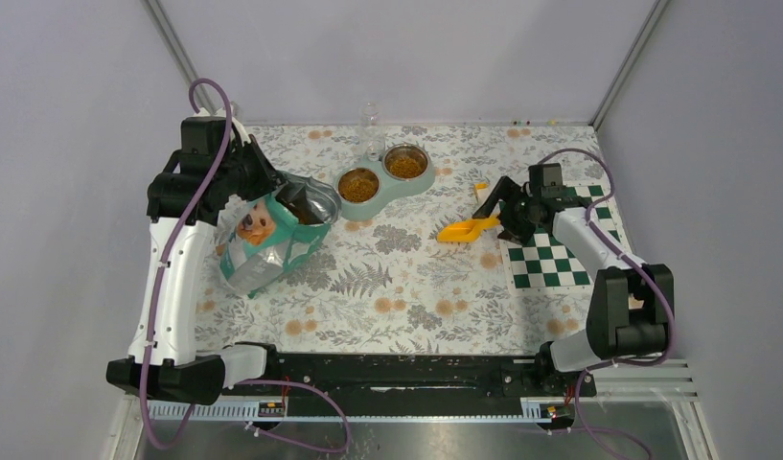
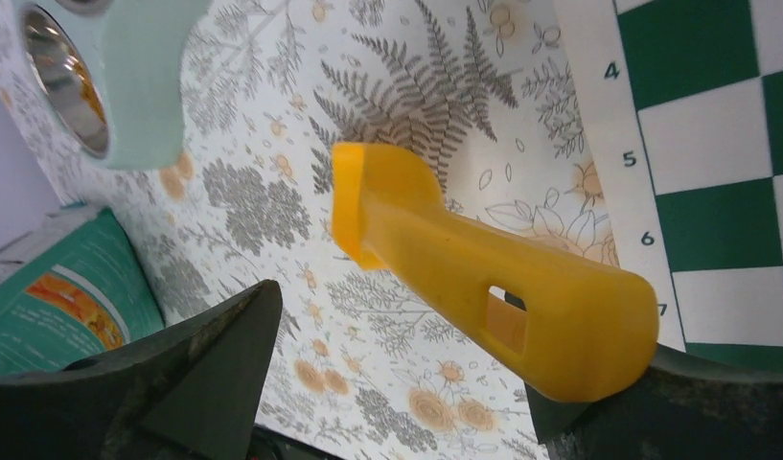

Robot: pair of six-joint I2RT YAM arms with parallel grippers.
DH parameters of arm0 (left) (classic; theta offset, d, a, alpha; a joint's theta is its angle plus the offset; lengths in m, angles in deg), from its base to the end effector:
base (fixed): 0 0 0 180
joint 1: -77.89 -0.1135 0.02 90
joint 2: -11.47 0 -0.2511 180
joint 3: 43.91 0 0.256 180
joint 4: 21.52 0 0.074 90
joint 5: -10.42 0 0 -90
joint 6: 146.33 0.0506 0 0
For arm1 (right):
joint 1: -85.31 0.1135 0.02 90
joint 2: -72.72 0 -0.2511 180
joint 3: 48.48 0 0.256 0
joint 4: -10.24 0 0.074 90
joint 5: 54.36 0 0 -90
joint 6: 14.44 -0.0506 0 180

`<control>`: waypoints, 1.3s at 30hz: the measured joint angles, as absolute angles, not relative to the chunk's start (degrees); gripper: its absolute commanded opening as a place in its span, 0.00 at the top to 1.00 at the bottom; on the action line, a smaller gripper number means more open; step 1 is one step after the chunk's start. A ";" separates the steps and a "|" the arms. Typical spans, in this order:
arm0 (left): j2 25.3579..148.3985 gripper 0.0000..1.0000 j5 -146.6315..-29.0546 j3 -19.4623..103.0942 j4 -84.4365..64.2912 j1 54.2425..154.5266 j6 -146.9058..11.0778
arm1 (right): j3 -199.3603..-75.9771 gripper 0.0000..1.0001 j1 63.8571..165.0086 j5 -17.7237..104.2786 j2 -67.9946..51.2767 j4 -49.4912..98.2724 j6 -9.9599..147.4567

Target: Serve the pet food

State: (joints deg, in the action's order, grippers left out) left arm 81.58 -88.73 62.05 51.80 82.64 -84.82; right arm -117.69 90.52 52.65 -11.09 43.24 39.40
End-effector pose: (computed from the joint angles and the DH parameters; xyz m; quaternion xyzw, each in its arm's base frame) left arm 0.2390 -0.0279 0.4241 -0.1493 0.8820 -0.1947 0.4022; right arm 0.3205 0.0441 0.2082 0.1945 0.9029 0.2553 0.2859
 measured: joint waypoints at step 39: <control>80.81 1.00 -89.67 60.98 51.14 82.64 -84.80 | -130.63 0.07 96.97 81.81 -5.36 43.46 47.62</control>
